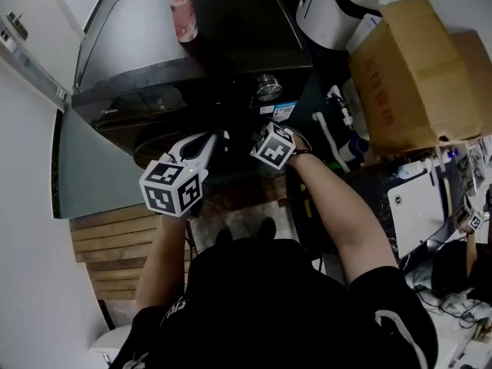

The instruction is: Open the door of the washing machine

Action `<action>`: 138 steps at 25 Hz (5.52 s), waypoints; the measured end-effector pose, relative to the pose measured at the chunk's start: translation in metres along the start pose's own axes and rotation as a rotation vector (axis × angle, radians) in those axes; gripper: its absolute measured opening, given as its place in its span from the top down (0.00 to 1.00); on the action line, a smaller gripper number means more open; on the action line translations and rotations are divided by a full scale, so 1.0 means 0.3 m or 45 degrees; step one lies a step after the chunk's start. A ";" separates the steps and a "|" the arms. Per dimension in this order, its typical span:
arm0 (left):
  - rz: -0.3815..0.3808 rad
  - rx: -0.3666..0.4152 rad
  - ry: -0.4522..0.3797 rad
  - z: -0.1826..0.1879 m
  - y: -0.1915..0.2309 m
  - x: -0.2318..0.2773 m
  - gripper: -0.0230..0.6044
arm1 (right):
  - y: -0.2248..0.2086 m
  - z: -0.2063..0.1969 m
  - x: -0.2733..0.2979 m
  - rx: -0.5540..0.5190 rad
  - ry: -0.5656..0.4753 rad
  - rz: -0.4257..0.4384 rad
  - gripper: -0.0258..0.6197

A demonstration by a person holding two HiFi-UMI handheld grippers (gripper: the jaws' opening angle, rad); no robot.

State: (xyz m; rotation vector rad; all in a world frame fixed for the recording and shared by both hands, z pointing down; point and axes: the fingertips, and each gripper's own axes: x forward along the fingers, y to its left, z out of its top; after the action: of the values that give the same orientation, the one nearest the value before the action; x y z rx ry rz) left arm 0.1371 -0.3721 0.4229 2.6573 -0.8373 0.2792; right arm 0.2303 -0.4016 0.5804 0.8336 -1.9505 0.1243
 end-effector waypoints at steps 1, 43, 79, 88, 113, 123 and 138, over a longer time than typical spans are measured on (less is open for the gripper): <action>-0.003 0.004 -0.004 0.000 -0.006 -0.004 0.95 | -0.001 -0.003 0.001 0.003 0.009 0.011 0.72; 0.119 -0.014 -0.140 -0.075 0.104 -0.320 0.95 | 0.316 -0.064 -0.131 0.313 -0.257 -0.030 0.75; 0.602 -0.287 0.037 -0.602 -0.062 -0.787 0.51 | 1.224 -0.066 -0.407 0.216 -0.406 0.376 0.84; 0.740 -0.283 0.072 -0.681 -0.004 -0.953 0.66 | 1.194 -0.035 -0.477 0.194 -0.487 0.316 0.85; 0.834 -0.188 0.096 -0.702 0.337 -1.365 0.67 | 1.136 0.473 -0.306 0.191 -0.612 0.392 0.87; 0.784 -0.123 0.051 -0.685 0.460 -1.466 0.66 | 1.177 0.548 -0.243 0.213 -0.541 0.373 0.87; 1.041 -0.044 0.058 -0.588 0.535 -1.519 0.72 | 1.075 0.531 -0.205 0.306 -0.527 0.349 0.89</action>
State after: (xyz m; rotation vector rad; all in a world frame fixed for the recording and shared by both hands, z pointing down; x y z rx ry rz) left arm -0.3392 -0.1933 0.4980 2.1270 -1.8496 0.5011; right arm -0.0640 -0.1919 0.5284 0.7853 -2.4721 0.3806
